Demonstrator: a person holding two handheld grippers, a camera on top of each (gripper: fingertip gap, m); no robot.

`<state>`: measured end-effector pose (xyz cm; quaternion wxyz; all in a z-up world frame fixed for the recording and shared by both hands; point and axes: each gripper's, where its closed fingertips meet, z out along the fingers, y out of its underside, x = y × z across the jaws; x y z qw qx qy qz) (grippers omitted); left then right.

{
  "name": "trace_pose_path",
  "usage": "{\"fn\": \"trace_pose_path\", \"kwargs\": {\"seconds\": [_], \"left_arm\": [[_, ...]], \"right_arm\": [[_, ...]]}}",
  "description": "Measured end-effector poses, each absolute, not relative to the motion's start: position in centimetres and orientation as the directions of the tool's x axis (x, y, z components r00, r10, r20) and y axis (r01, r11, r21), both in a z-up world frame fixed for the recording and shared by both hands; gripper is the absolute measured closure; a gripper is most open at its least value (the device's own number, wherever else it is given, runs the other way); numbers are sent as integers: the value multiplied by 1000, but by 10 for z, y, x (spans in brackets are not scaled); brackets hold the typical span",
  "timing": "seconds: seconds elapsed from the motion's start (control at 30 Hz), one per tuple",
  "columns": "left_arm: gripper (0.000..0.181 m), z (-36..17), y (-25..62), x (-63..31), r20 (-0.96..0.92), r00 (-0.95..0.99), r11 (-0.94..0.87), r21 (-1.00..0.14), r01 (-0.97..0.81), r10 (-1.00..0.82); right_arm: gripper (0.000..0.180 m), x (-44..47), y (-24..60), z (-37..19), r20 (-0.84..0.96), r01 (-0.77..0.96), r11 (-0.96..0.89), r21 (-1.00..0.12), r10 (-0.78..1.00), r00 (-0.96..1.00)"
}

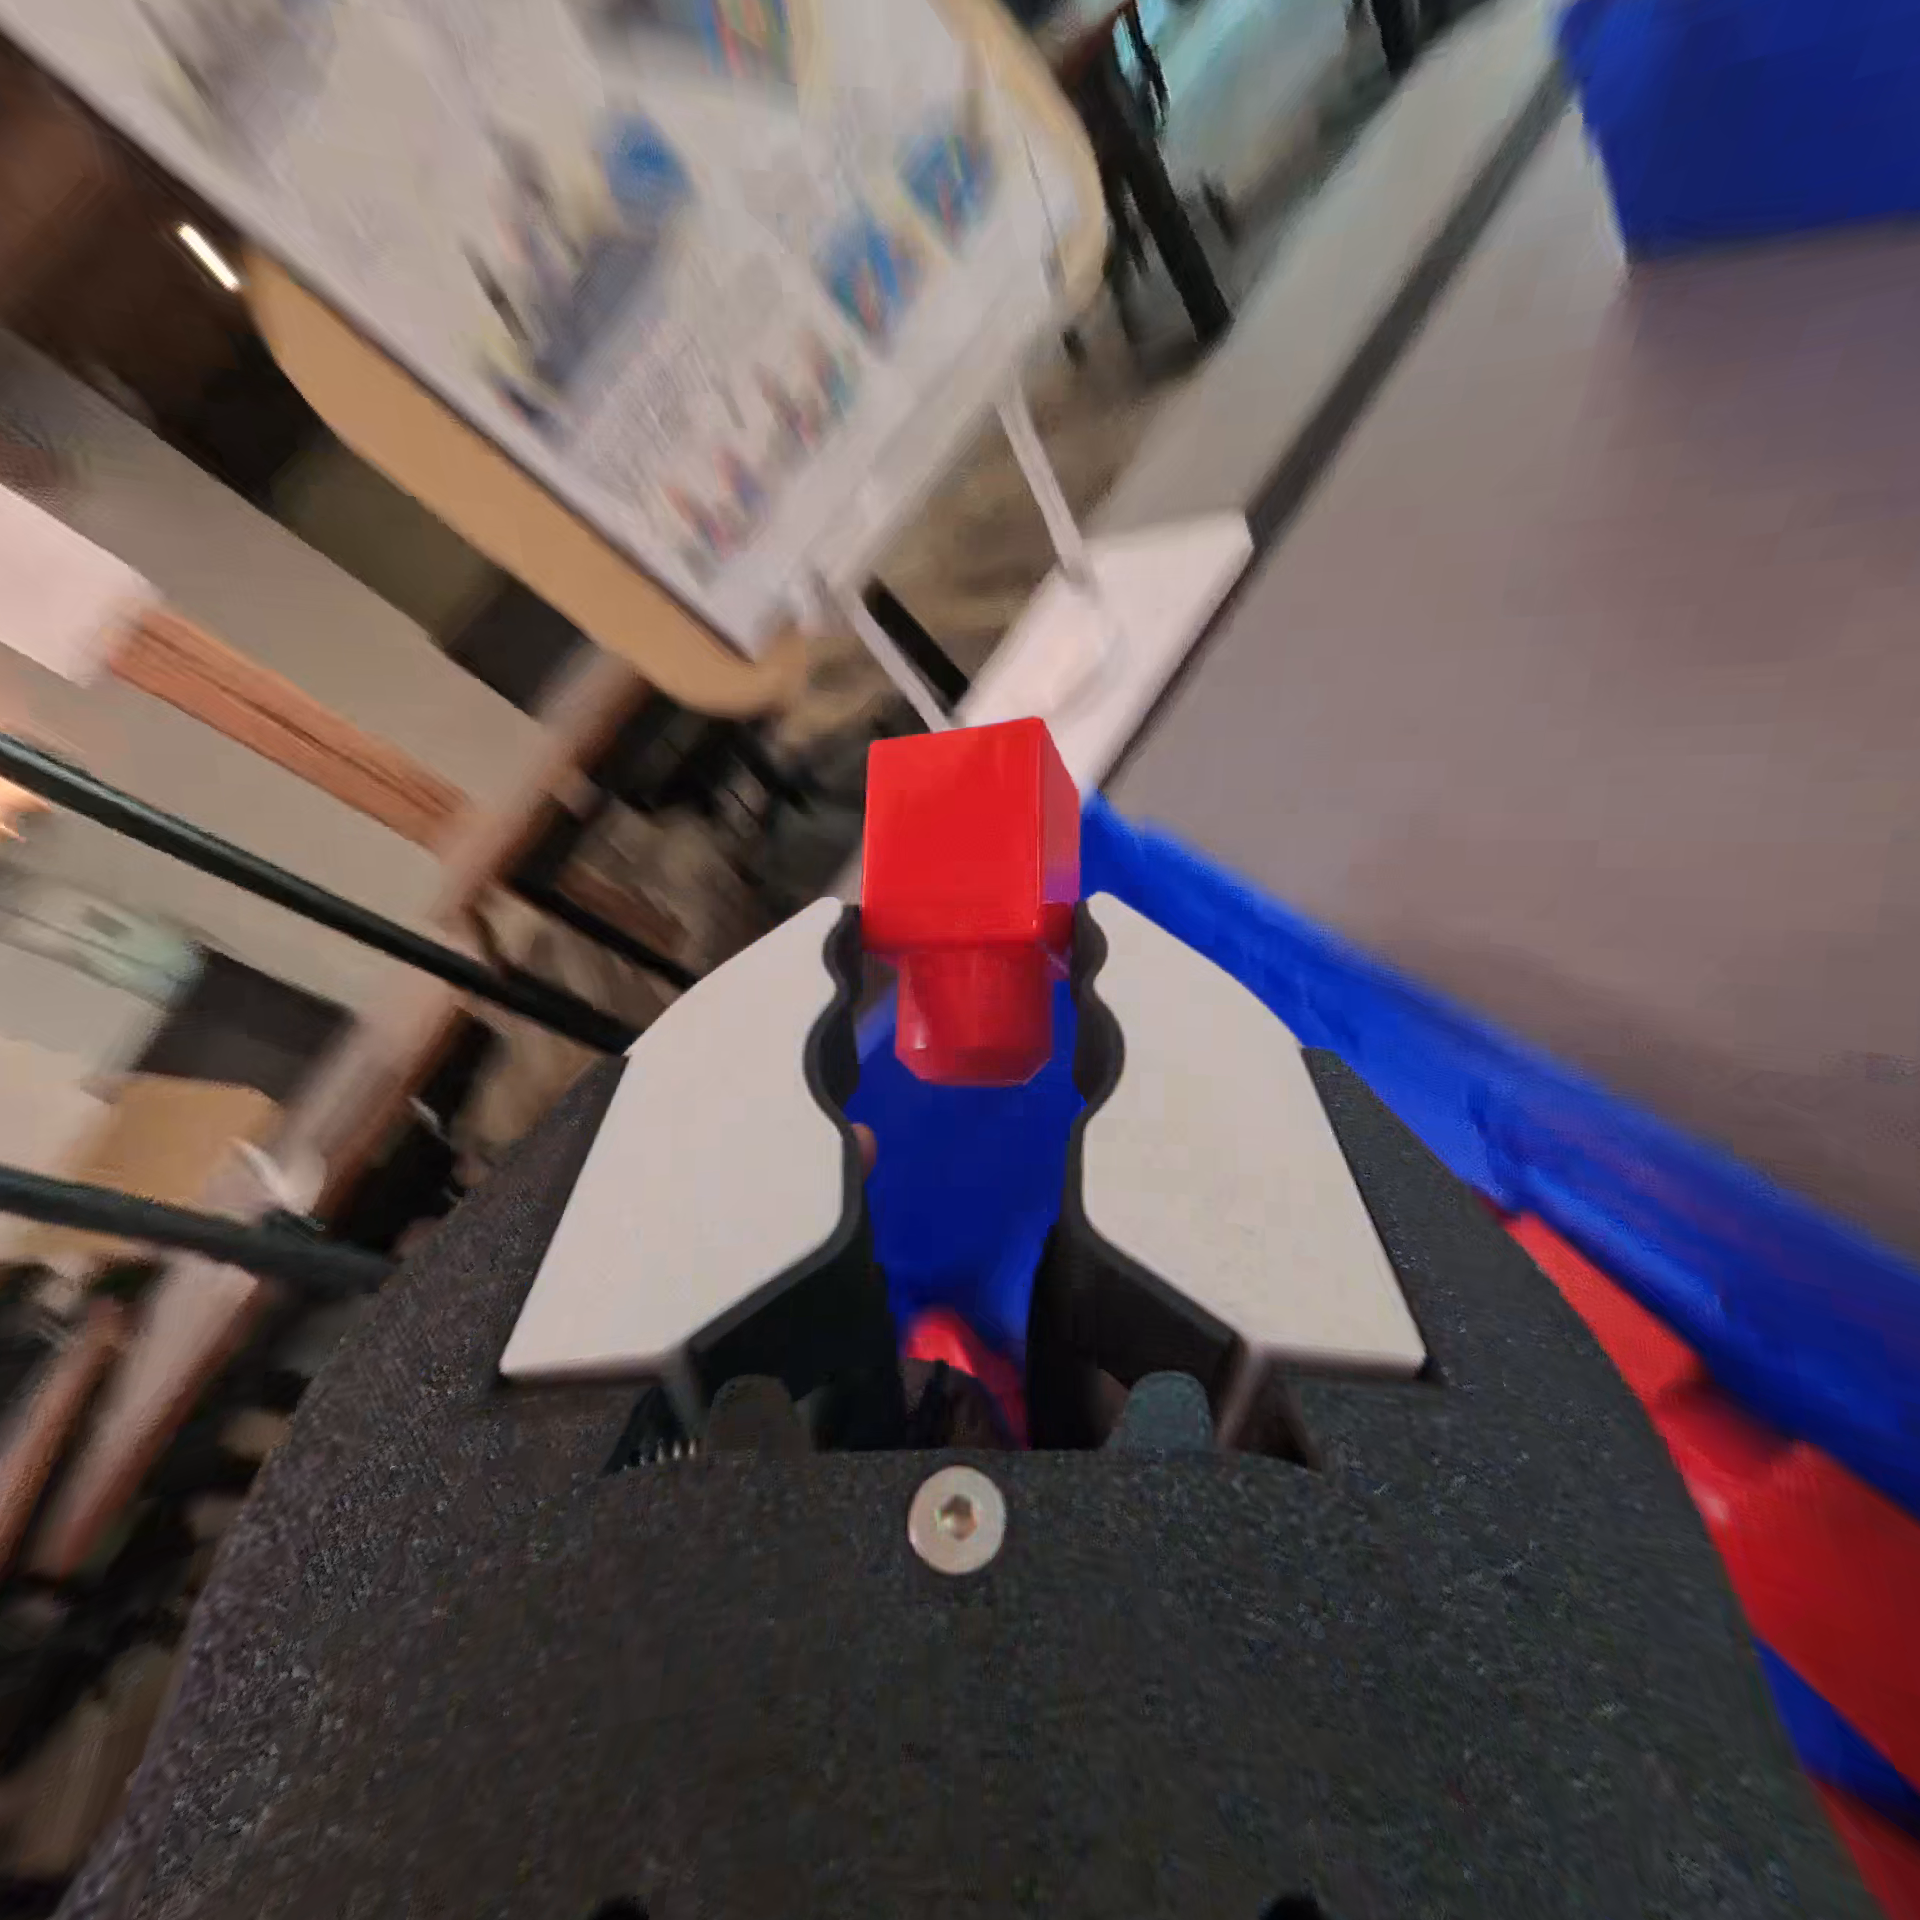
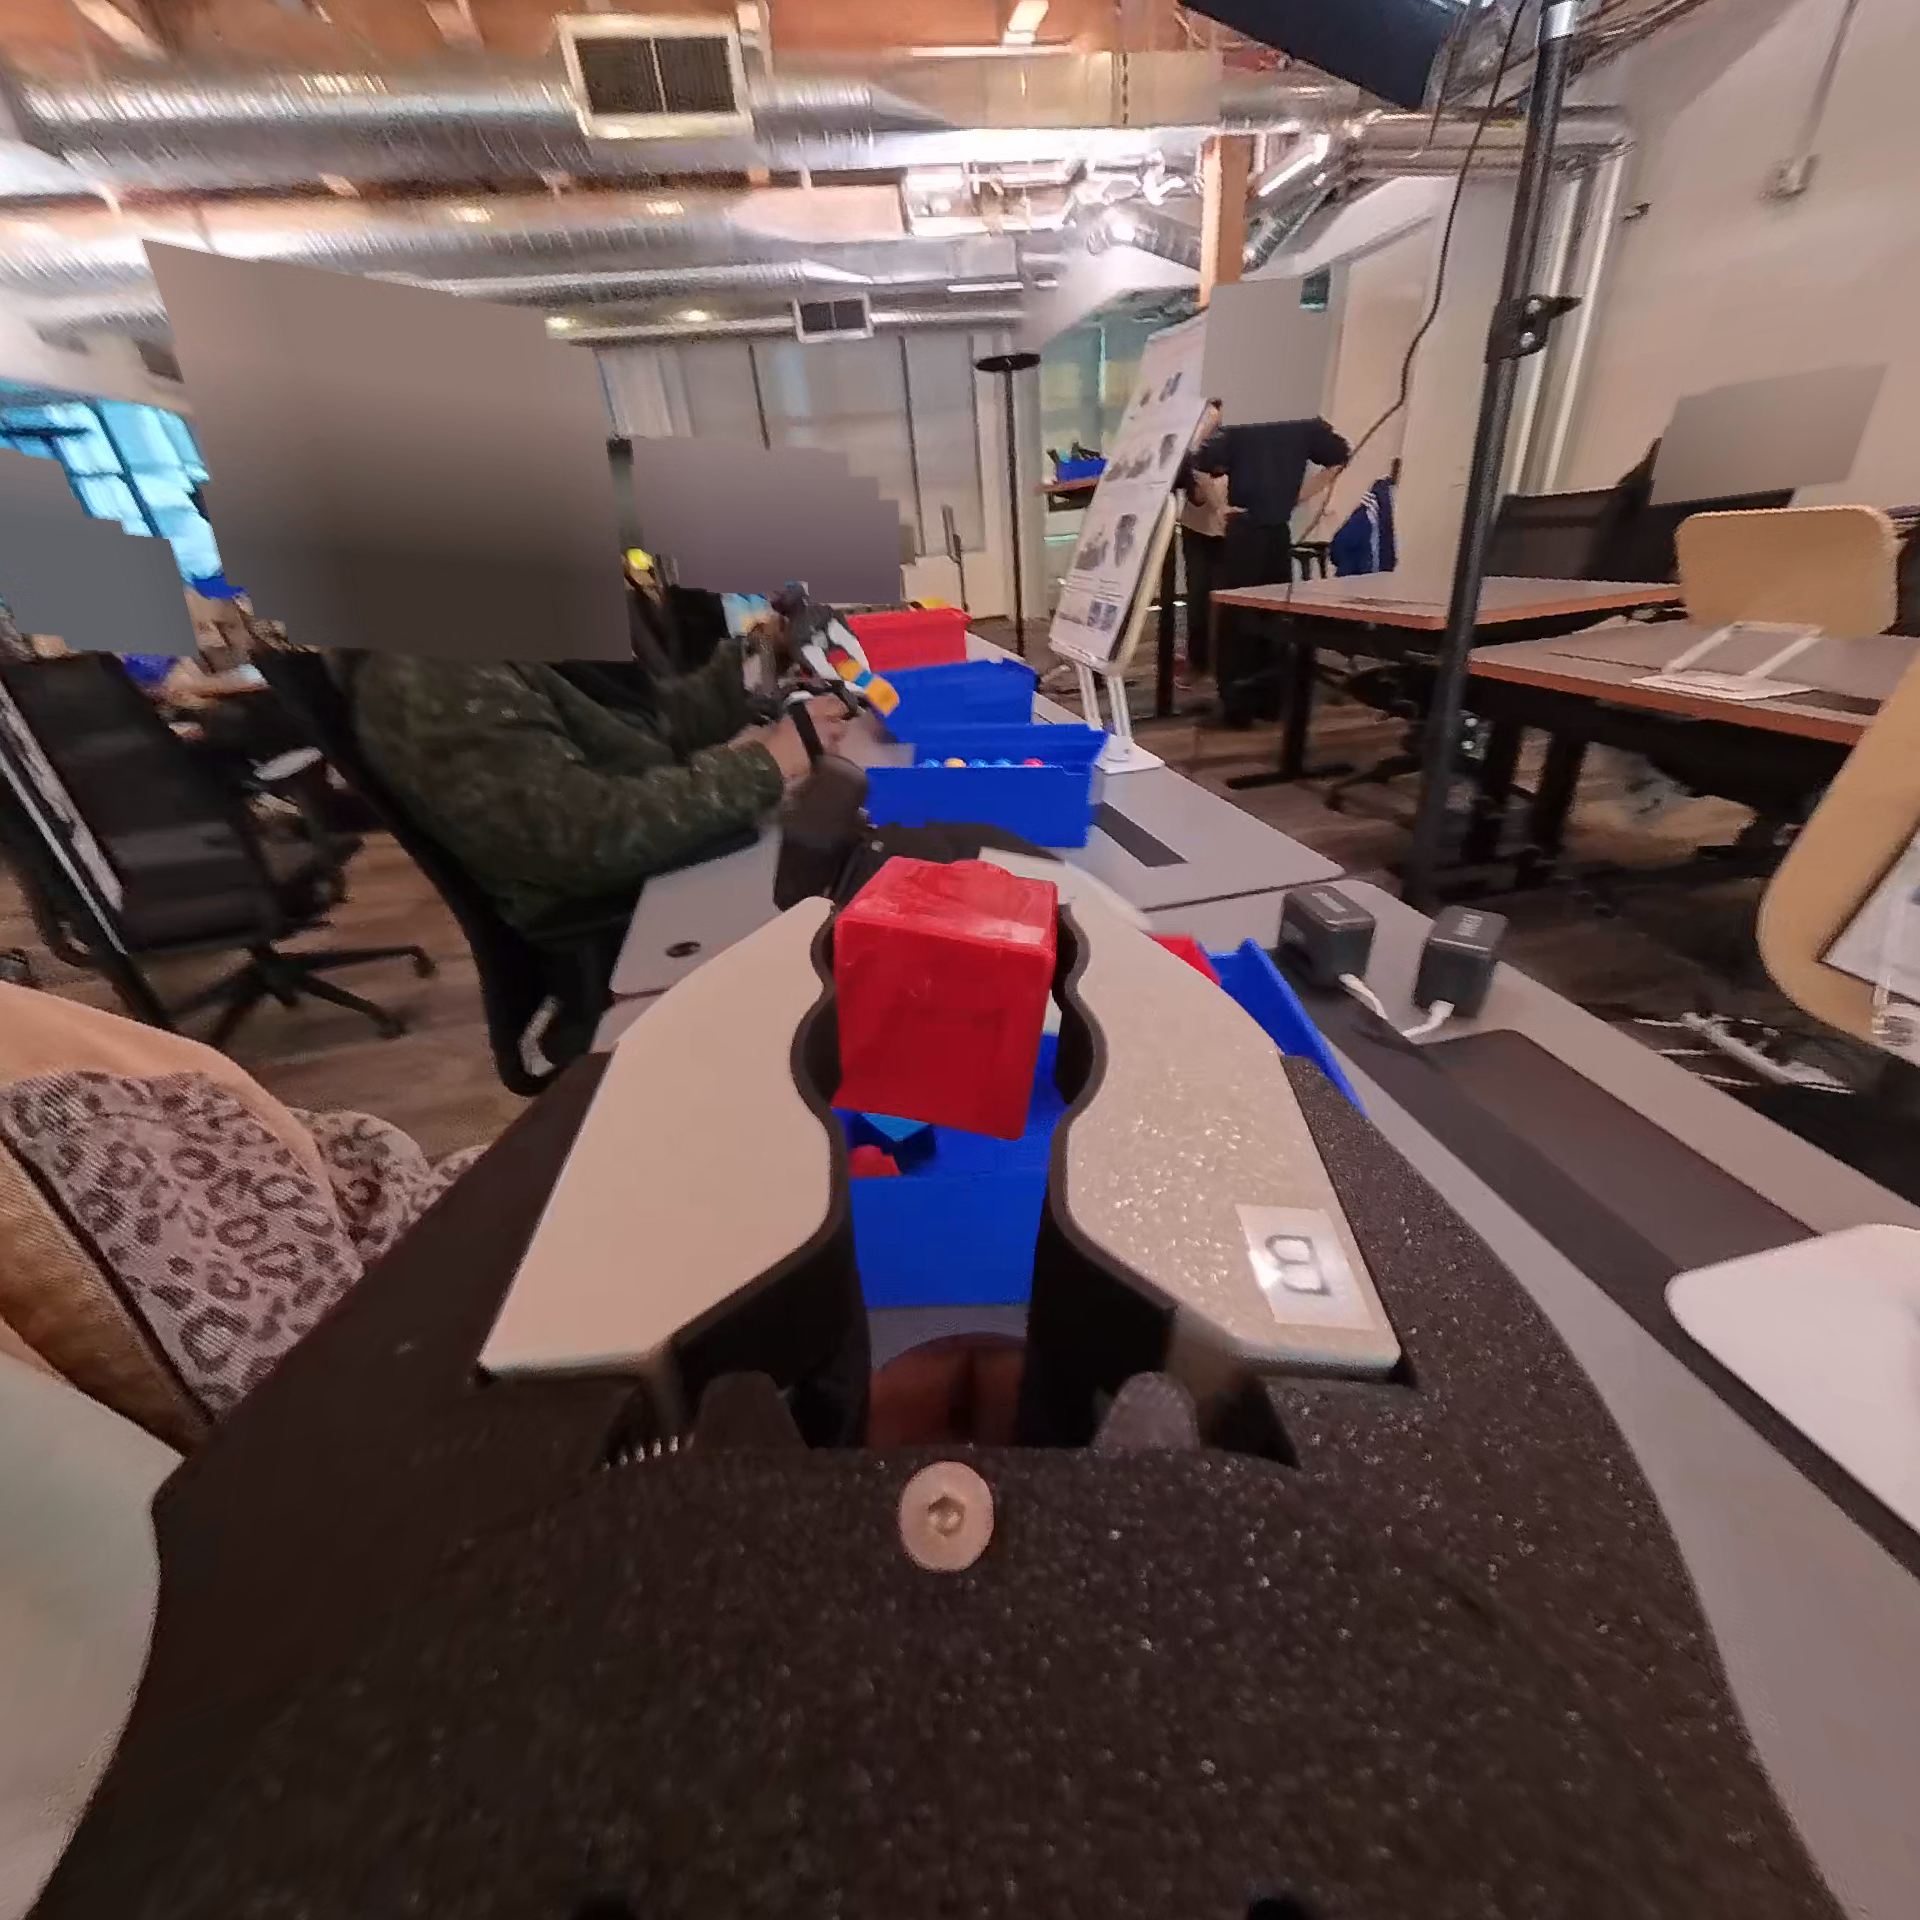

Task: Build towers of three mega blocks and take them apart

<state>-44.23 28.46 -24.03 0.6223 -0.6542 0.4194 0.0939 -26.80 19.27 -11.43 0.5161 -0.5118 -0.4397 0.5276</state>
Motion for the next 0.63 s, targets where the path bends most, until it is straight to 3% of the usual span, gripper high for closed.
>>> {"fn": "trace_pose_path", "kwargs": {"seconds": [0.1, 0.23, 0.33, 0.63], "left_arm": [[143, -173, 261, -399, -789, 547, 385, -614, -689, -279], [143, -134, 230, -333, -905, 398, 573, -409, -710, -153], [143, -125, 221, -313, -932, 350, 602, -333, -726, -93], [143, -123, 206, -304, -971, 238, 612, -205, -764, -28]], "right_arm": [[143, -274, 190, -111, -106, -136, -103, -985, 994, 15], [143, -269, 186, -95, -196, -251, -210, -945, 977, -78], [142, -262, 189, -89, -233, -282, -248, -927, 969, -88], [143, -252, 193, -104, -220, -159, -221, -962, 975, -23]]}}
